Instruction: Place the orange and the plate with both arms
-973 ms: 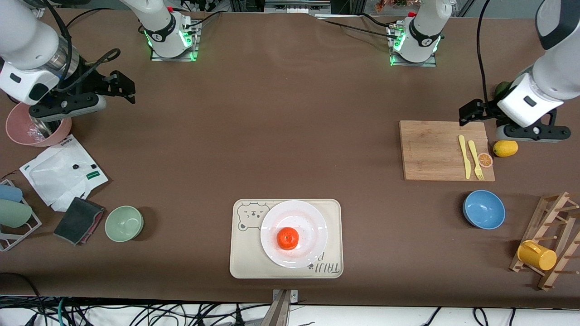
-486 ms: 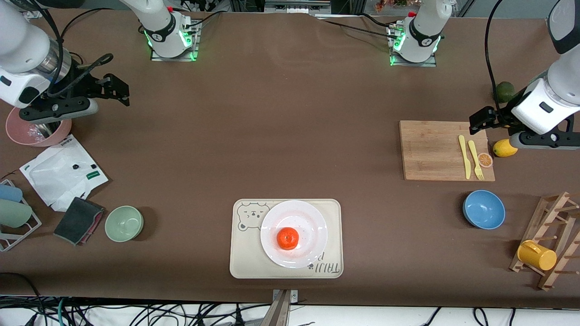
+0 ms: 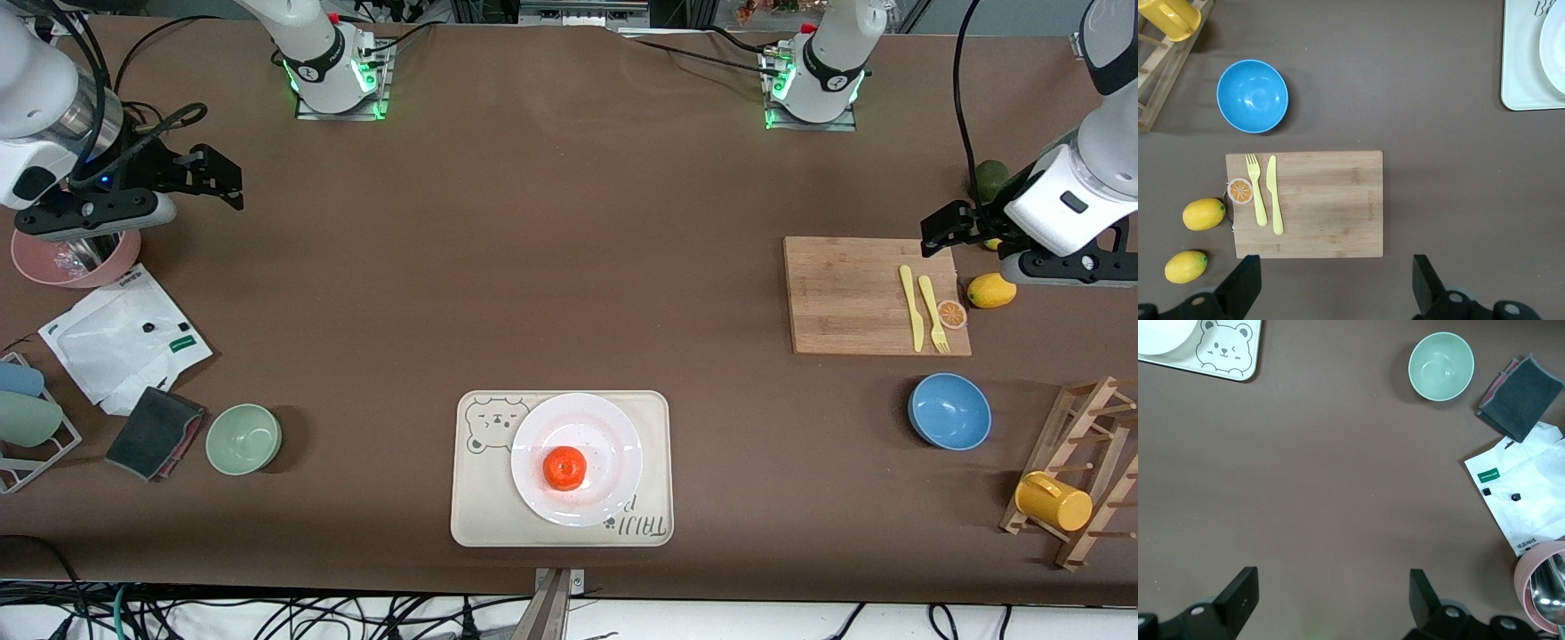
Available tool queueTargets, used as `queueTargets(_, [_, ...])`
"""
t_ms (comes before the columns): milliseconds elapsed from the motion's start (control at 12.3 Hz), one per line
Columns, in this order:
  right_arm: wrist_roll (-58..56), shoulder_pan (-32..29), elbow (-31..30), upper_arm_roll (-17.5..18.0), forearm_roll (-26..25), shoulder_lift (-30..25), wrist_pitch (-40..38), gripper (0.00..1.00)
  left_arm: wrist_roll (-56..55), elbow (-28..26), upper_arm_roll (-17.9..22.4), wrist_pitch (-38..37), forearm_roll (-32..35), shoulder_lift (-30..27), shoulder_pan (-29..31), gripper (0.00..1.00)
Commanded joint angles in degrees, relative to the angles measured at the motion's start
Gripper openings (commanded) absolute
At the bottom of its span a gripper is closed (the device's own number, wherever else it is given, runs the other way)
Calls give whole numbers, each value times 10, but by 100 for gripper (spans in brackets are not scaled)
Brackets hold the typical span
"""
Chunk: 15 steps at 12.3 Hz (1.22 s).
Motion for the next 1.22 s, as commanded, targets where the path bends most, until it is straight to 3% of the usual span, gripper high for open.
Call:
queueTargets(0, [6, -3, 20, 1, -1, 8, -16, 100, 14, -6, -2, -8, -14, -13, 4, 100])
queueTargets(243, [1, -4, 21, 1, -1, 13, -12, 100, 14, -92, -2, 46, -14, -69, 8, 100])
queueTargets(1135, [1, -3, 21, 1, 0, 20, -13, 100, 15, -84, -2, 46, -5, -65, 5, 100])
